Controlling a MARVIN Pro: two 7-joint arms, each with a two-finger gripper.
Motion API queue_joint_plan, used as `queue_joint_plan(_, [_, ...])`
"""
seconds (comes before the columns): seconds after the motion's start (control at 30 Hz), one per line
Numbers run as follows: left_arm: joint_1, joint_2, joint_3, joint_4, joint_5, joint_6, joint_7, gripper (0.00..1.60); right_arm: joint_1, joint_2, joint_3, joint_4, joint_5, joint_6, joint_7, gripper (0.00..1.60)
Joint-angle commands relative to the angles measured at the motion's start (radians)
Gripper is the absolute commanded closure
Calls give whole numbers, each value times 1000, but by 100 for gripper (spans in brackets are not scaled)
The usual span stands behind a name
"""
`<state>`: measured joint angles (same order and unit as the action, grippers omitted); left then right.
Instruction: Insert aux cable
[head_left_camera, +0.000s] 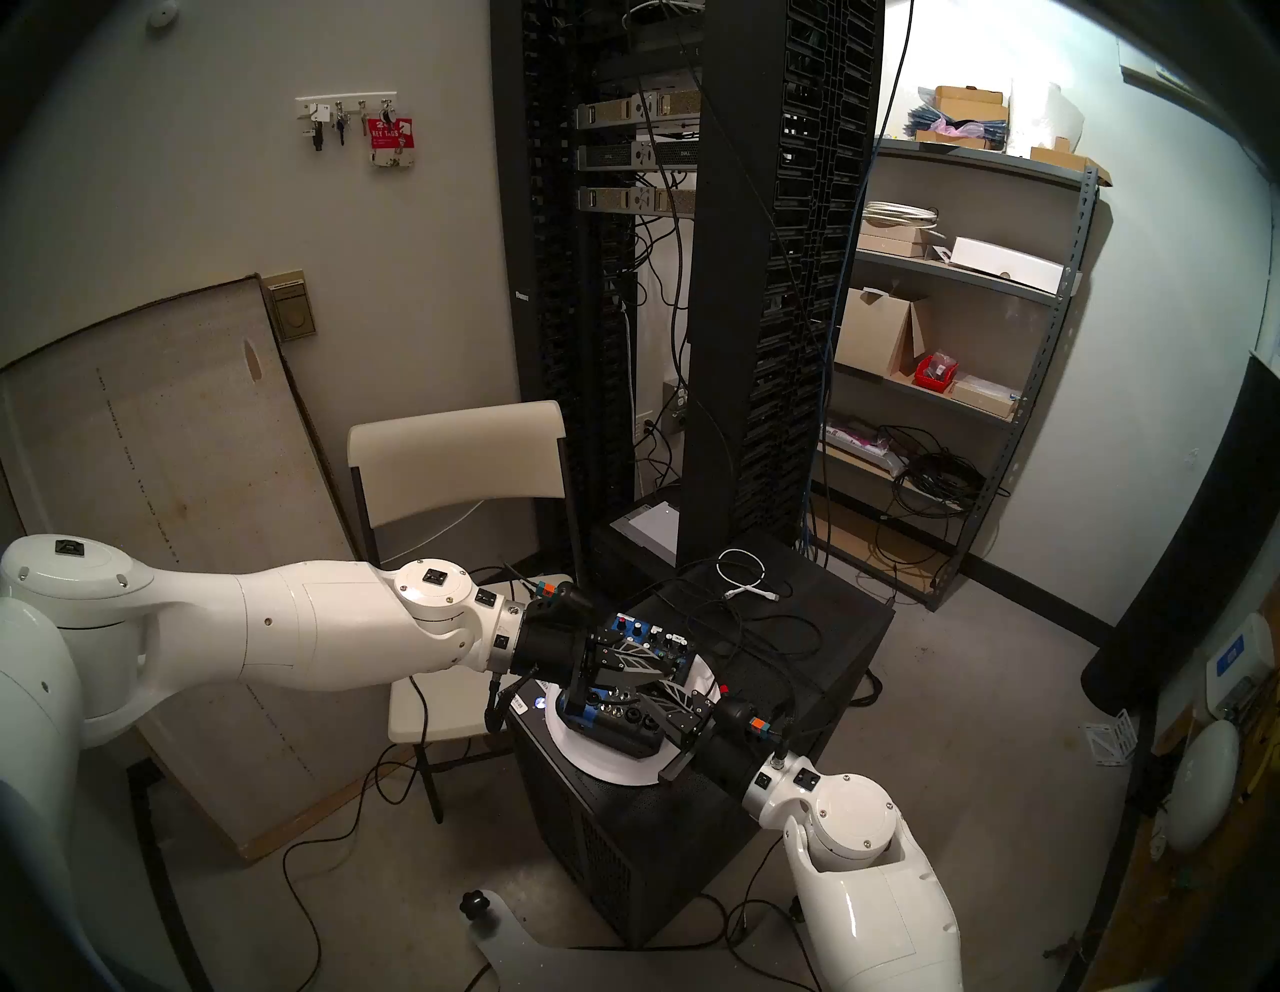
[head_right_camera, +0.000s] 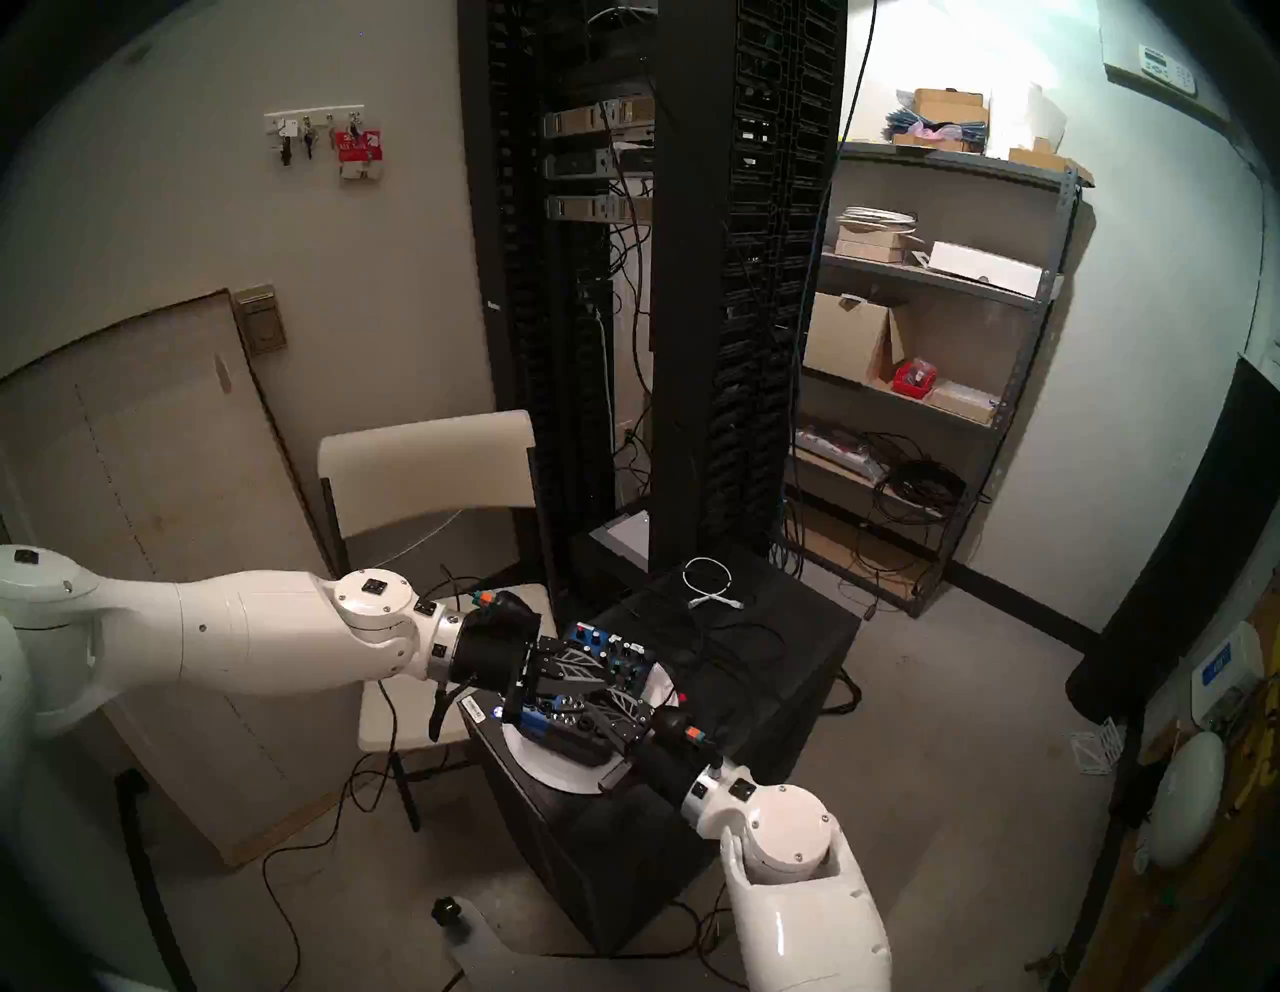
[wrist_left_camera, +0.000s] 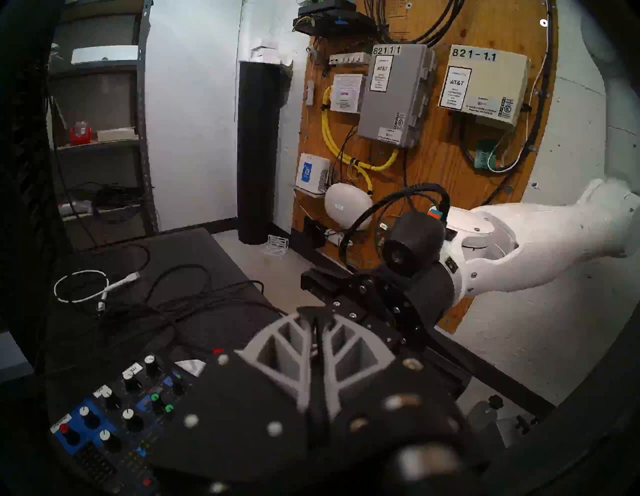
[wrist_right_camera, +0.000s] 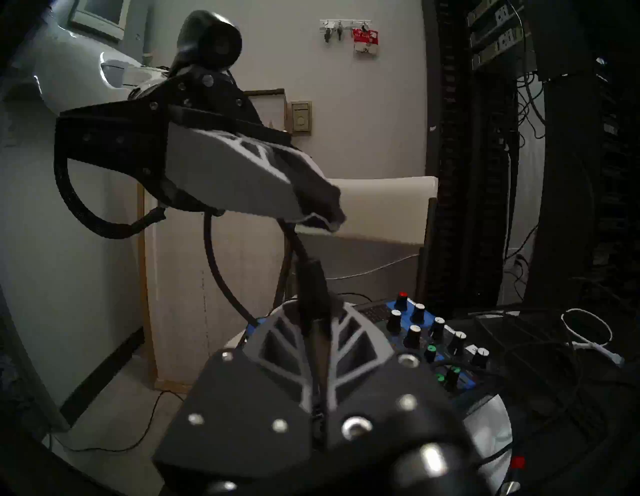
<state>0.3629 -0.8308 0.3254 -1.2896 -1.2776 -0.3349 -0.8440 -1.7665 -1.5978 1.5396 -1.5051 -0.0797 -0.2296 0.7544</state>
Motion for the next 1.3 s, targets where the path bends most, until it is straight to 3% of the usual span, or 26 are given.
queue_joint_plan(0.0, [-24, -8, -23, 1, -3, -18, -20, 160, 14, -4, 6, 6, 5, -14, -9, 160])
queue_joint_plan(1.27, [-27, -12, -20, -1, -6, -14, -29, 160, -14, -4, 9, -15, 41, -25, 14, 160])
